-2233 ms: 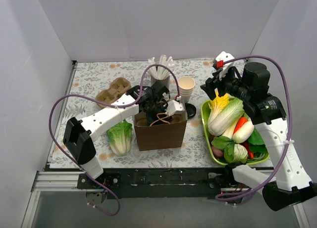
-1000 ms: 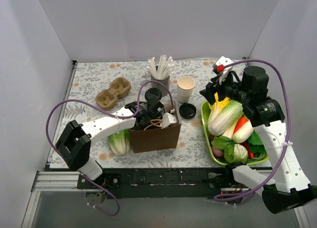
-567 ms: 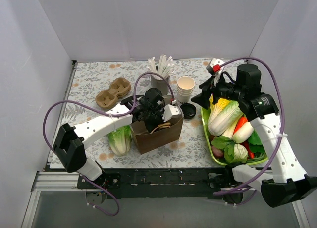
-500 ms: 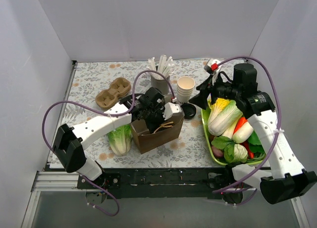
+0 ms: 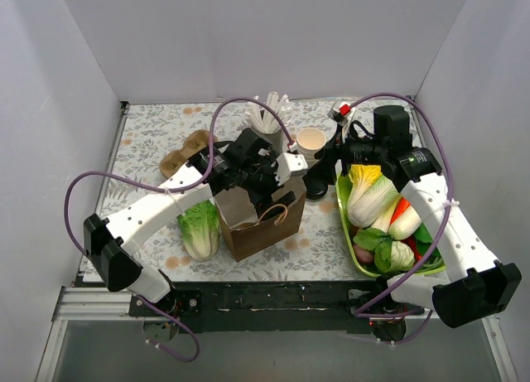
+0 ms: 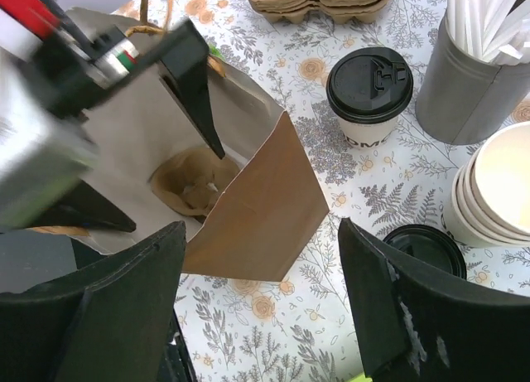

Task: Pack the takeout coffee

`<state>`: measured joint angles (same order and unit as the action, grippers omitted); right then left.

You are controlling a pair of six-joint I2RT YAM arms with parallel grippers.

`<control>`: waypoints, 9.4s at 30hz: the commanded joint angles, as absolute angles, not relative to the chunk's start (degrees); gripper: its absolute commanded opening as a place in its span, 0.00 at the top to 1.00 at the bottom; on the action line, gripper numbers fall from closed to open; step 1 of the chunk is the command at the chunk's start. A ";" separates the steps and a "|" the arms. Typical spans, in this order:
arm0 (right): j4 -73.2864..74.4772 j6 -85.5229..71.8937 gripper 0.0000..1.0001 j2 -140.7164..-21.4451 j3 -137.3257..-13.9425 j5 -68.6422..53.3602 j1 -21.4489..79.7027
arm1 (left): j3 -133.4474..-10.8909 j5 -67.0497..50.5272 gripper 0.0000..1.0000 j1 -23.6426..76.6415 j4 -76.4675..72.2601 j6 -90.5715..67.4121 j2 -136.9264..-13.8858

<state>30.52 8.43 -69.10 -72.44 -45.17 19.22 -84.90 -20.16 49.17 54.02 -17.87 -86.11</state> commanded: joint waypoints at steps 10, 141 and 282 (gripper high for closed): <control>35.24 11.51 0.18 -70.66 -82.26 -42.63 19.34 | -107.57 -18.65 0.10 48.34 53.17 -21.45 -81.74; 28.30 21.71 0.20 -85.51 -79.10 -51.77 17.14 | -95.36 -16.00 1.00 25.05 78.75 12.92 -70.14; 28.92 21.88 0.32 -96.41 -101.00 -50.98 27.86 | -89.73 -25.14 0.51 21.09 66.71 -18.81 -77.78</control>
<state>34.04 21.15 -95.48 -102.85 -49.47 27.97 -88.44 -25.87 21.19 65.95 -20.51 -77.69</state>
